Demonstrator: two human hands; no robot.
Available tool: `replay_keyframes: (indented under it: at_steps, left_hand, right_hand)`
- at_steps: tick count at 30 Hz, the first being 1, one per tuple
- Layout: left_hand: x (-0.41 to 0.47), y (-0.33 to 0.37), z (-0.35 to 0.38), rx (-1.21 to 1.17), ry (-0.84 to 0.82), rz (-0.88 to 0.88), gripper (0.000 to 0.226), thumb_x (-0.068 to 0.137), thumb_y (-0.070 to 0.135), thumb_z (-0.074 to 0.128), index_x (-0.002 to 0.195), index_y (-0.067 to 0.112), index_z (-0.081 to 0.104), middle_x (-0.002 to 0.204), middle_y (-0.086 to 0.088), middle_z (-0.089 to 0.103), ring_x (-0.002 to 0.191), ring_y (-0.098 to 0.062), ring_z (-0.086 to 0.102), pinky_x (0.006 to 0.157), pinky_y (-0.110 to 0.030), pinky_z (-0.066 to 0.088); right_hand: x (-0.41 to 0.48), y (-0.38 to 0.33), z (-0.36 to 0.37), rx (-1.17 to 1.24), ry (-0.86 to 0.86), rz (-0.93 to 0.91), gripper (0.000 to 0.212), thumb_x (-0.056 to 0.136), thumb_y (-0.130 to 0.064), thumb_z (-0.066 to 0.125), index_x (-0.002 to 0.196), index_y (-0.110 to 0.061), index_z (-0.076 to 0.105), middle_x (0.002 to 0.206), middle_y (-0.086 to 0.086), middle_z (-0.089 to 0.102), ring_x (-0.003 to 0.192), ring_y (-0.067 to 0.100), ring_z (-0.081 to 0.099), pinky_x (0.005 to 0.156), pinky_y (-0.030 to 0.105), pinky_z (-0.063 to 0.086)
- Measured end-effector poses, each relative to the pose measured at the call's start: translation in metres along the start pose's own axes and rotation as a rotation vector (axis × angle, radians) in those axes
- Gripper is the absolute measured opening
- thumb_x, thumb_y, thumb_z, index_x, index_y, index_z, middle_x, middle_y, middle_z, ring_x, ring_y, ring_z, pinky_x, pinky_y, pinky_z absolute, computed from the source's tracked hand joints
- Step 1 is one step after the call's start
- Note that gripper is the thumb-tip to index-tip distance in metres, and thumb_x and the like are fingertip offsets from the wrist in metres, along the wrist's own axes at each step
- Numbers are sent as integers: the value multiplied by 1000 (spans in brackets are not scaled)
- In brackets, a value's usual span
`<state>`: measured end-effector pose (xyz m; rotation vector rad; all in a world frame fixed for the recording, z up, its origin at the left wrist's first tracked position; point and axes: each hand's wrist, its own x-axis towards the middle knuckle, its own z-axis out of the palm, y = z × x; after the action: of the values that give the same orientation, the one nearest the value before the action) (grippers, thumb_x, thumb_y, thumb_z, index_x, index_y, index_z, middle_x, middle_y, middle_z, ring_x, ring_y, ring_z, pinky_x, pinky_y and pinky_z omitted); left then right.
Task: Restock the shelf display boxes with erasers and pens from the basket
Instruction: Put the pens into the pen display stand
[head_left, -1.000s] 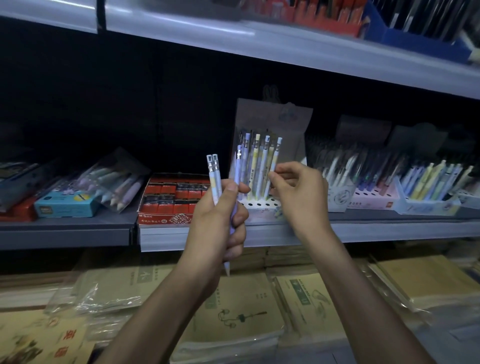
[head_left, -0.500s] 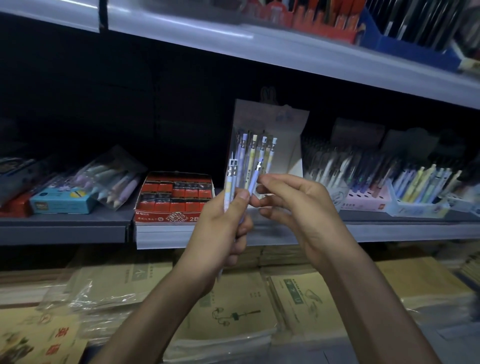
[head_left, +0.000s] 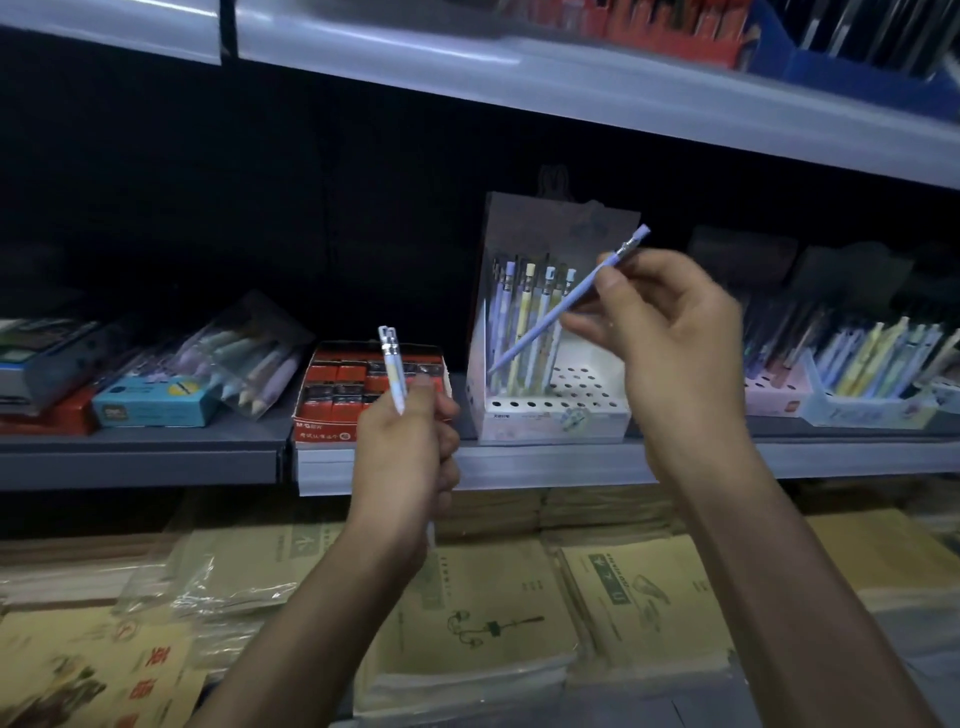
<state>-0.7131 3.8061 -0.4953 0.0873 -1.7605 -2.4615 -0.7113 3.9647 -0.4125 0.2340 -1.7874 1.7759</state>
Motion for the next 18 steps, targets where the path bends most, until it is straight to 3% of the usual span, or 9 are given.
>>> replay_keyframes:
  at_steps: [2,7,12,18]
  left_hand:
    - [2,2,-3,-21,17,-6,33,110,35,41,89,13,56,59,2,33,44,-12,21,40,-19,14]
    - [0,2,-3,-18,26,3,33,110,35,41,90,13,57,58,3,33,43,-10,22,38,-20,16]
    - [-1,3,0,-1,-7,4,30,109,32,43,92,13,57,59,3,32,43,-10,22,36,-20,17]
    - [-4,6,9,14,-91,-10,29,107,35,46,89,14,56,51,7,29,41,-9,18,37,-17,16]
  right_hand:
    - [0,2,4,-138,-8,-90,8,104,-11,59,104,-10,67,96,5,72,87,14,75,82,26,61]
    - [-3,19,9,-254,-53,-117,15,104,-13,59,95,-23,66,94,-1,72,90,13,73,83,28,62]
    - [-4,31,15,-265,-60,-103,10,103,-13,61,97,-18,68,91,0,70,87,13,73,81,32,63]
    - [5,43,26,-347,-46,-127,6,99,-19,66,97,-19,72,79,-13,70,81,13,72,75,42,63]
